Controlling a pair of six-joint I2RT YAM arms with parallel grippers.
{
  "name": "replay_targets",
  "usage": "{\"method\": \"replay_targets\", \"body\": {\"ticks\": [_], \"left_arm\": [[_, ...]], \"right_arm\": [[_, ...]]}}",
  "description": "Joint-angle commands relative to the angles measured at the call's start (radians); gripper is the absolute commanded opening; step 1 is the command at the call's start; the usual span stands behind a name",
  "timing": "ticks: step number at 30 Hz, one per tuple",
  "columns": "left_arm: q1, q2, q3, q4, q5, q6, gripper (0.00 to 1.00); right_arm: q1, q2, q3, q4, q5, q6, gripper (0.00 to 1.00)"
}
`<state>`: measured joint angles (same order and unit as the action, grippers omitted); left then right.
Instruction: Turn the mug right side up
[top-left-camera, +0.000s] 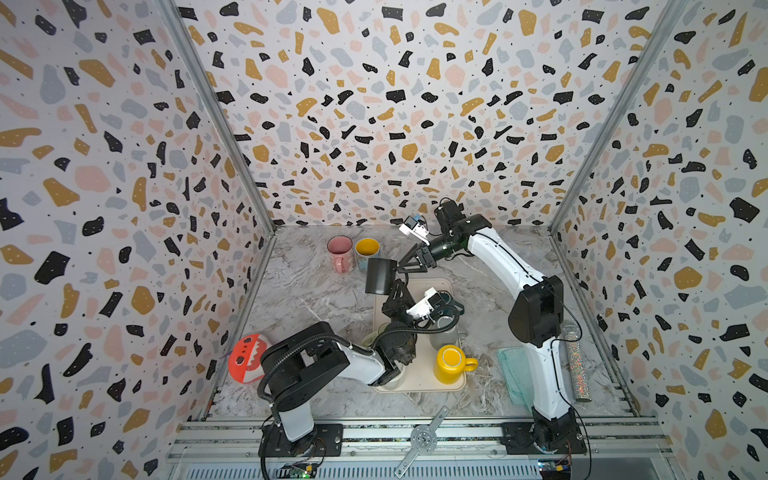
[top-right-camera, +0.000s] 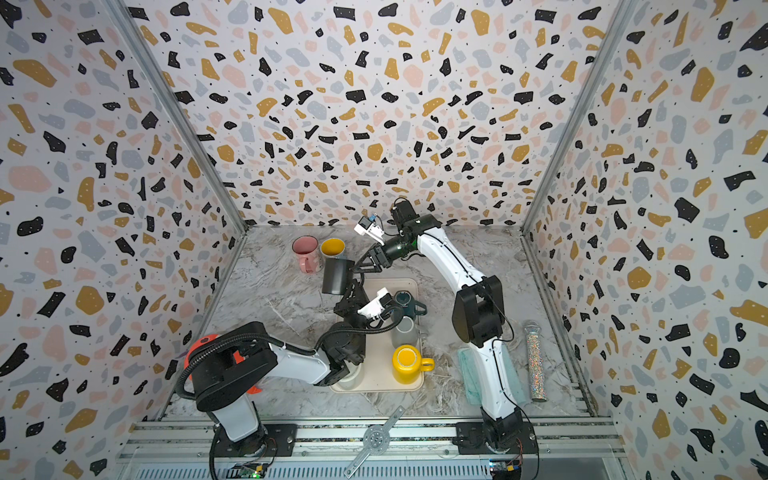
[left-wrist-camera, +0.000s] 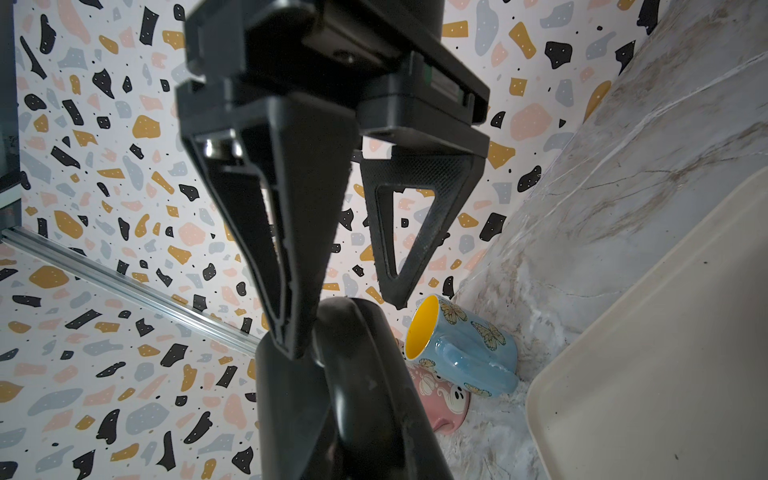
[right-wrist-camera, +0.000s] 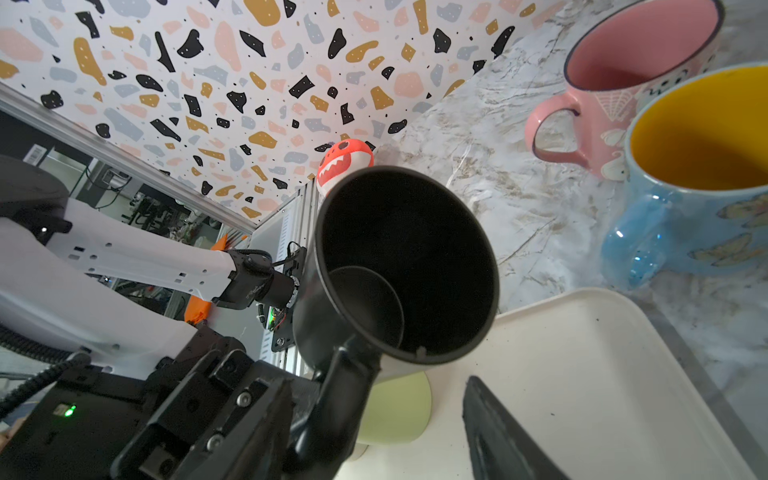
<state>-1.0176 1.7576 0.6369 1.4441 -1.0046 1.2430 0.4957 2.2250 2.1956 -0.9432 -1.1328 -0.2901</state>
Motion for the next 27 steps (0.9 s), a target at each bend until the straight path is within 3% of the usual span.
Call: {"method": "replay_targets", "body": {"ticks": [1, 5, 9, 27], "left_arm": [[-0.01, -0.007, 0.05, 0.401, 0.035, 0.049, 0.0], [-0.01, -0.001, 0.052, 0.401, 0.039, 0.058, 0.0], [-0.01, 0.003, 0.056, 0.402, 0.041, 0.071, 0.0], [-0.01, 0.026, 0.075, 0.401, 0.053, 0.147, 0.0]], "right_arm": [[0.006, 0.009, 0.021, 0.007, 0.027, 0.033, 0.6], [0.009, 0.013, 0.014, -0.004, 0.027, 0.033, 0.48], [0.015, 0.019, 0.009, -0.028, 0.04, 0.022, 0.42], [0.018, -0.015, -0.078, -0.046, 0.044, 0.022, 0.4]]}}
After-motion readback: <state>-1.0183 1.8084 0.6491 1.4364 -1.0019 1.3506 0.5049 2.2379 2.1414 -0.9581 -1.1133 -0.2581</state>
